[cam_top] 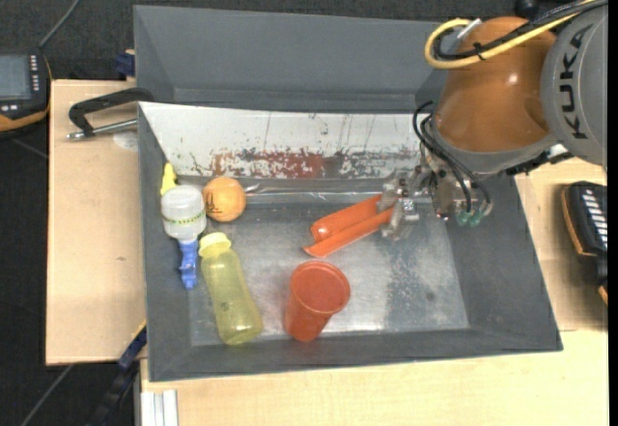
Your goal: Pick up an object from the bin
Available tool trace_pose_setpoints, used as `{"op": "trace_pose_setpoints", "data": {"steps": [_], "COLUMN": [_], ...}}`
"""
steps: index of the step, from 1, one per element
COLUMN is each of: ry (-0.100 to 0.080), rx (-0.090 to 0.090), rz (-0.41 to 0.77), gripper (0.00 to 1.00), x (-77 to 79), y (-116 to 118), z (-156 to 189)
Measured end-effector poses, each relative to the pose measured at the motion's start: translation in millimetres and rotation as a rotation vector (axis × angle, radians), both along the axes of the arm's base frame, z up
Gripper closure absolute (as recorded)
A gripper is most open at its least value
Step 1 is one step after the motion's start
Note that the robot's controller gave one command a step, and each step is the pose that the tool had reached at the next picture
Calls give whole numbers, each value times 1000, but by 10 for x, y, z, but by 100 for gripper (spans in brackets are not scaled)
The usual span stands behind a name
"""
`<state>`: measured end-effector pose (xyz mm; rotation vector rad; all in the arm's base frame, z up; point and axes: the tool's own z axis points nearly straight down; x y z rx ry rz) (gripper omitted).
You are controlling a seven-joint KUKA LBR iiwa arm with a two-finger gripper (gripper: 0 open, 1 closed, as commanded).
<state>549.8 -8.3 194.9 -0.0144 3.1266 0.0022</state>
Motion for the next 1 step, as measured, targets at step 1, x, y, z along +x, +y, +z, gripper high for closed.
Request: {"op": "trace_pose_setpoints", "data": {"steps": [1], "ry": [5], "rx": [1], "rz": [-41], "gripper": [100], "x": [-67], "y": [-73], "z": [486]}}
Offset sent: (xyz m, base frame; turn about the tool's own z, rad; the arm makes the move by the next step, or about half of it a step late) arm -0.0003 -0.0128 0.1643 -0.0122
